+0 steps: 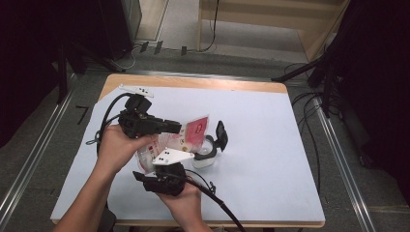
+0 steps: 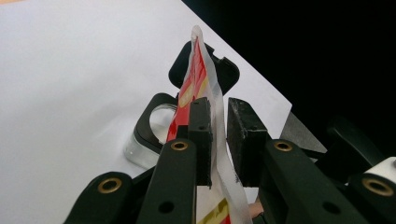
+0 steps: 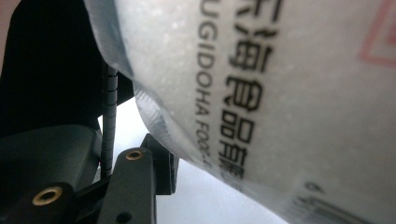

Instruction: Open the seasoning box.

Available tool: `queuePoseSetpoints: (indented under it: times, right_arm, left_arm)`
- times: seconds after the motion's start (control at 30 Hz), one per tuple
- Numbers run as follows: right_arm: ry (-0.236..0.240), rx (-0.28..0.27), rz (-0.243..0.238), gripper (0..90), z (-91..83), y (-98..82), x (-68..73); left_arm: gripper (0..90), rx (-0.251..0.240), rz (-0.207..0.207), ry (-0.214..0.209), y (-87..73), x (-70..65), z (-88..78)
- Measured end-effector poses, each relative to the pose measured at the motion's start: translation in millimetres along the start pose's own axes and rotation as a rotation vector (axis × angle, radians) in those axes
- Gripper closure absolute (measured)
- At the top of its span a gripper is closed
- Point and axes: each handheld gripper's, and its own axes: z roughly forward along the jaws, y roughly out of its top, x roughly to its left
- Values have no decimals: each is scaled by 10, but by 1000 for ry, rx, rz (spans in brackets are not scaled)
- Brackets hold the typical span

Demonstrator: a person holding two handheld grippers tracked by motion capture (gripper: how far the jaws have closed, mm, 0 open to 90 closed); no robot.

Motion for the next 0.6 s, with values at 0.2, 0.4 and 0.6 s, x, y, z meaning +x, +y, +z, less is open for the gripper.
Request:
queuePoseSetpoints:
  times: [0.2, 0.4, 0.6]
  right_arm:
    - [-4, 2, -3, 568, 8, -4, 4]
    - [-7, 2, -6, 568, 11, -6, 6]
    - [-3, 2, -1, 569, 6, -3, 3]
  left_arm:
    - [858, 3, 15, 27, -5, -14, -2]
    - [884, 7, 28, 41, -4, -27, -2]
    - [887, 1, 17, 52, -1, -30, 3]
